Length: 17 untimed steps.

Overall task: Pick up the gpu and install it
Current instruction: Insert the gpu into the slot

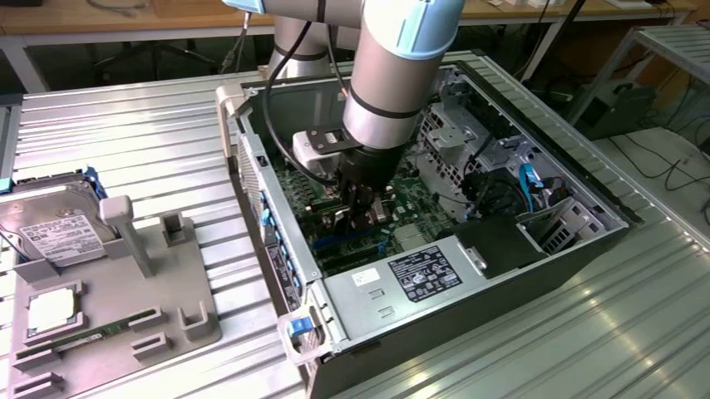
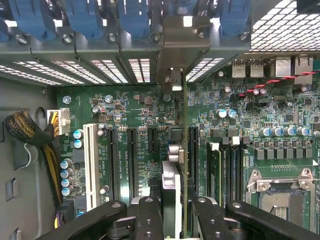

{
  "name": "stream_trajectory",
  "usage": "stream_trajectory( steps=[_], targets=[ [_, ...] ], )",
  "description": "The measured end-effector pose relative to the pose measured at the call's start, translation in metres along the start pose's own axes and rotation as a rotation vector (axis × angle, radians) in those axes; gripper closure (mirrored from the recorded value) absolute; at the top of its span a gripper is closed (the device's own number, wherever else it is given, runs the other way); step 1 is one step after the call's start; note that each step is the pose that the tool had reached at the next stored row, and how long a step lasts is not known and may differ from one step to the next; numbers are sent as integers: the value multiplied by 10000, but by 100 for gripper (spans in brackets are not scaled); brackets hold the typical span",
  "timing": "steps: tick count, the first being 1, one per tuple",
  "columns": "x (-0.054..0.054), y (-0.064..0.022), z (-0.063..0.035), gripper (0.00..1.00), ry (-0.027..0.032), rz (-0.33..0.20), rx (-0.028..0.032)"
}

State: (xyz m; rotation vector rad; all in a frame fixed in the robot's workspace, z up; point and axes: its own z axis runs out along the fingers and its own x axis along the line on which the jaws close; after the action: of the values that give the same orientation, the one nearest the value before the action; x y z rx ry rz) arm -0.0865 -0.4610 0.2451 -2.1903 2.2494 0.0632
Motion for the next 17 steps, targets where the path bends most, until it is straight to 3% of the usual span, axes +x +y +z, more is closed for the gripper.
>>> stream_trajectory(
  steps=[17],
  targets=[
    [1, 3, 20, 72, 0, 96, -1]
  ],
)
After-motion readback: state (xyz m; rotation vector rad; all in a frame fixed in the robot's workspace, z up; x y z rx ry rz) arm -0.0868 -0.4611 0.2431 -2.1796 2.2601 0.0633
